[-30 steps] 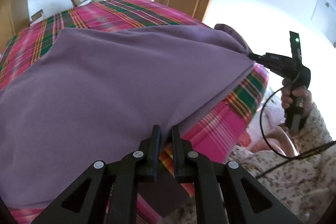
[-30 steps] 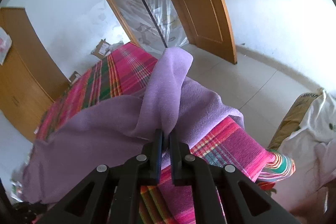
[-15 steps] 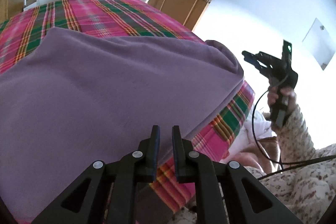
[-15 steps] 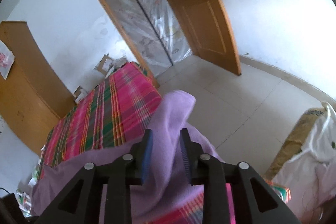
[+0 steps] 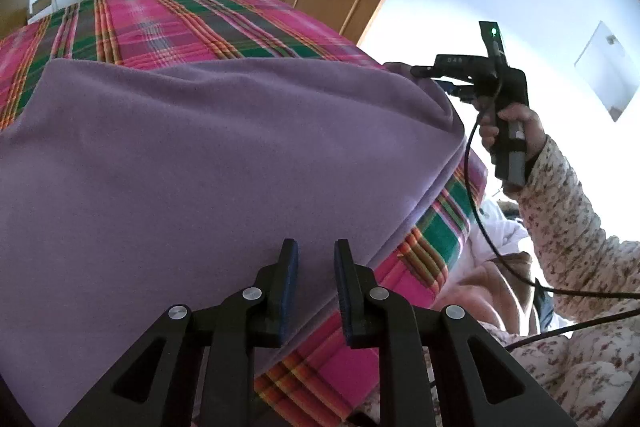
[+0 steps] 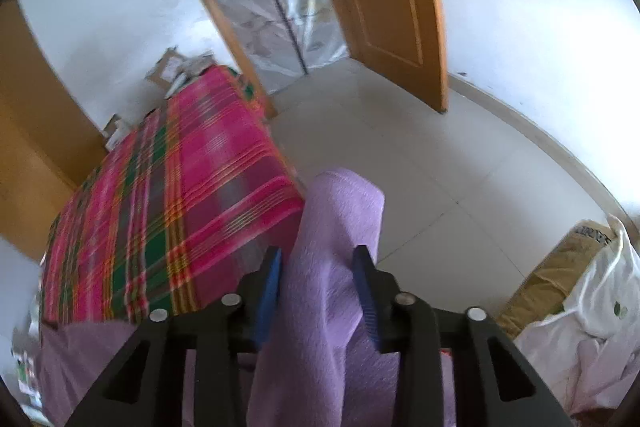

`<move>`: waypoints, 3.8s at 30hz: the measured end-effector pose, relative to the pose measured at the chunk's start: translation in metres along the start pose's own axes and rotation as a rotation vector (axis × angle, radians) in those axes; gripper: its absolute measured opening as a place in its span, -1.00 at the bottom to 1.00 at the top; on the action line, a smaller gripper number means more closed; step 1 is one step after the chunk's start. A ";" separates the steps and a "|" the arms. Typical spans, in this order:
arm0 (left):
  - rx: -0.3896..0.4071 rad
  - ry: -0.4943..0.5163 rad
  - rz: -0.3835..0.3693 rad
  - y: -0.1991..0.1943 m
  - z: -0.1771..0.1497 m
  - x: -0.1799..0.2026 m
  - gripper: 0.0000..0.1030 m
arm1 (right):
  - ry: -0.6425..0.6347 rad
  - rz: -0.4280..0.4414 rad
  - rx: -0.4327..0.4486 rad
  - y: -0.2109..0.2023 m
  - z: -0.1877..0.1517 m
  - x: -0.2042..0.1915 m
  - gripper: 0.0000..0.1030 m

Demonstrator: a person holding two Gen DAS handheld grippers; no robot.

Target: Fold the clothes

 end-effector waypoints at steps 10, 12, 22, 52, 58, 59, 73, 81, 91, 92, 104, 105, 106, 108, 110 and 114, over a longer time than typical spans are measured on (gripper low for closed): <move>0.002 -0.019 -0.001 0.003 -0.001 -0.002 -0.63 | 0.043 -0.026 0.138 -0.039 -0.002 0.025 -0.90; 0.003 -0.023 -0.003 0.003 0.000 -0.003 -0.63 | 0.050 -0.044 0.185 -0.054 -0.003 0.032 -0.90; 0.006 -0.028 -0.005 0.004 0.000 -0.002 -0.63 | 0.146 -0.064 0.143 -0.051 -0.023 0.074 -0.90; 0.015 -0.044 -0.024 0.003 0.002 -0.007 -0.63 | 0.341 0.052 0.152 -0.044 -0.039 0.129 -0.63; -0.001 0.024 -0.032 0.009 0.010 0.011 -0.63 | 0.282 0.173 0.057 -0.035 -0.069 0.123 -0.63; -0.006 0.043 -0.043 0.011 0.012 0.017 -0.63 | 0.271 0.187 0.049 -0.034 -0.071 0.121 -0.63; -0.051 0.198 -0.003 0.047 0.035 0.063 -0.51 | 0.138 0.151 0.027 -0.007 -0.029 0.072 -0.47; -0.056 0.196 -0.001 0.051 0.032 0.061 -0.47 | 0.110 0.148 -0.011 0.004 -0.009 0.063 -0.25; -0.055 0.177 -0.021 0.054 0.035 0.058 -0.47 | 0.246 0.270 0.025 -0.029 -0.053 0.096 -0.29; -0.054 0.176 -0.022 0.054 0.036 0.057 -0.47 | 0.242 0.278 0.022 -0.029 -0.057 0.097 -0.30; -0.053 0.211 0.036 0.053 0.036 0.063 -0.47 | 0.186 0.286 0.021 -0.013 -0.055 0.086 -0.53; -0.053 0.218 0.045 0.053 0.036 0.064 -0.47 | 0.179 0.286 0.023 -0.014 -0.054 0.084 -0.53; -0.053 0.226 0.055 0.053 0.036 0.065 -0.47 | 0.175 0.284 0.025 -0.014 -0.053 0.084 -0.53; -0.052 0.226 0.059 0.054 0.036 0.066 -0.47 | 0.167 0.281 0.023 -0.013 -0.051 0.081 -0.59; -0.052 0.218 0.054 0.054 0.037 0.064 -0.46 | 0.156 0.275 0.020 -0.011 -0.048 0.077 -0.71; -0.051 0.214 0.056 0.055 0.038 0.065 -0.47 | 0.115 0.232 0.049 -0.013 -0.047 0.069 -0.91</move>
Point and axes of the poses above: each gripper's, at about its wrist camera, not at the fingertips, and y roughly the way its jaws point, x to its right, z to its top, the point moved 3 cm from there along y, roughly the way its jaws point, and after that the axes turned 4 degrees about -x, right-handed, at the moved point
